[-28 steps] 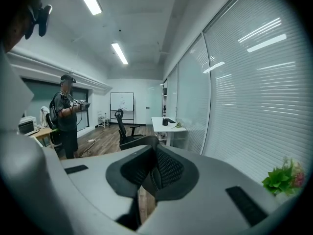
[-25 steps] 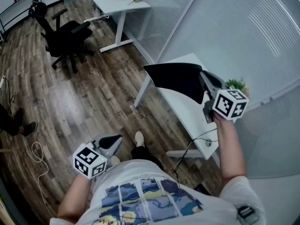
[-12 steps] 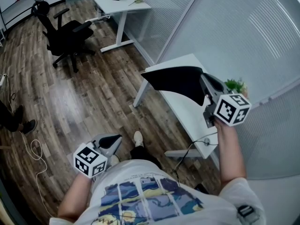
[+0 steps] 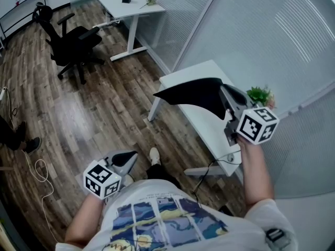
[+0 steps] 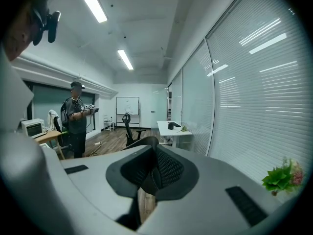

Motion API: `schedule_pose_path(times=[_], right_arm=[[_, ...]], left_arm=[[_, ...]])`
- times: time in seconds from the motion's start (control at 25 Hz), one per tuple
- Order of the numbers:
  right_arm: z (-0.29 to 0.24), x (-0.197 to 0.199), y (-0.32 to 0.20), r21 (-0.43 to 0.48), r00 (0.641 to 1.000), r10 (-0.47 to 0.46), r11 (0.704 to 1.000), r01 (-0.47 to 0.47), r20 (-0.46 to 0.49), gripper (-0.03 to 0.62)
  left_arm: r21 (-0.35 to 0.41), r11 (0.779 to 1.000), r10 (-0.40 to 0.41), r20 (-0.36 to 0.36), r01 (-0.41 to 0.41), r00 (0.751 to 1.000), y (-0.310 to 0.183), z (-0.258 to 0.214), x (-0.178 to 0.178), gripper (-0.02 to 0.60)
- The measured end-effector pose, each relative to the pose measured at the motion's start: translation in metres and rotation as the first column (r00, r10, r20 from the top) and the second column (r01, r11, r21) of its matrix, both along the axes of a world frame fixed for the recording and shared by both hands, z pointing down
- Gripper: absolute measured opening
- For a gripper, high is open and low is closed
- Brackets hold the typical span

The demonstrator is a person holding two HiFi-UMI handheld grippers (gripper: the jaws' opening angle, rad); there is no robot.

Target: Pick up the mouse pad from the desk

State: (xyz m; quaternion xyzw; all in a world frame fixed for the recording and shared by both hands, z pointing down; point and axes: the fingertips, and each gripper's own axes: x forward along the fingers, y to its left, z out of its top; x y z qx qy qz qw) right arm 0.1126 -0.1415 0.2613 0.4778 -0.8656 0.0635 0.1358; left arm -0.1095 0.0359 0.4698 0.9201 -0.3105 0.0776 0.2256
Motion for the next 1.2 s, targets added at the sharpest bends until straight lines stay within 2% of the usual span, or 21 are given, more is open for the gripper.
schedule_pose_path(times=[1.2], right_arm=[[0.003, -0.005, 0.0, 0.001, 1.0, -0.009, 1.0, 0.009, 0.015, 0.026]], left_arm=[[0.005, 1.0, -0.021, 0.011, 0.021, 1.0, -0.004, -0.003, -0.01, 0.003]])
